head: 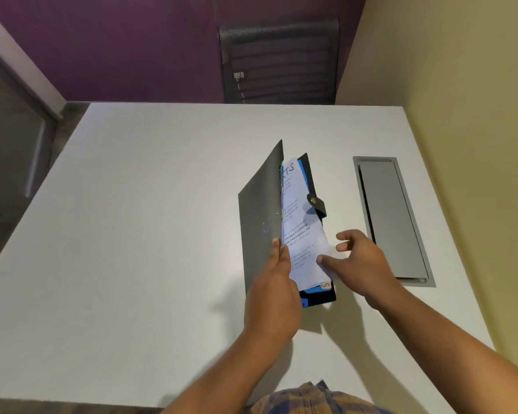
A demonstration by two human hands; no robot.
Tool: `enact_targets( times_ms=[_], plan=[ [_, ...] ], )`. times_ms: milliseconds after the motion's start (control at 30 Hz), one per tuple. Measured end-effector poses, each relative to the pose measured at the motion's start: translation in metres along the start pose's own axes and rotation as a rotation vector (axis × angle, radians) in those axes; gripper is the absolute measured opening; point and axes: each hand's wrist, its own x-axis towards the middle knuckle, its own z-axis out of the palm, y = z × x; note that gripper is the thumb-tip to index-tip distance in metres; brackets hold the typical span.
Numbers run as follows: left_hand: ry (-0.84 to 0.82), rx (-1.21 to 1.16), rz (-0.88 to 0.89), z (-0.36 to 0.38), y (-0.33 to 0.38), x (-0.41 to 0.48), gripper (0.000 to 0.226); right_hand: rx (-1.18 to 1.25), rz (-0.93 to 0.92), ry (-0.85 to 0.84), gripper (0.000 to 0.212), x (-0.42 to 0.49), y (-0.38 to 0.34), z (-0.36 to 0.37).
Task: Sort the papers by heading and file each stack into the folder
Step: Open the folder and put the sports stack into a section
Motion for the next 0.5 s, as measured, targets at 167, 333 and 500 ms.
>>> enact_targets(
  times_ms=[167, 333, 500],
  plan=[
    [-0.026, 0.019, 0.026, 0.013, 0.005, 0.005, 0.066, 0.048, 0.092, -0.127, 0.017, 0.015, 0.020, 0.025],
    [-0.056, 0.048, 0.042, 0.026, 0.014, 0.009, 0.066, -0.072, 0.092, -0.160, 0.044, 0.021, 0.024, 0.029],
    [-0.124, 0.141, 0.023, 0.040, 0.022, 0.020, 0.067, 0.176, 0.073, -0.067, 0.021, 0.042, 0.030, 0.015]
  ],
)
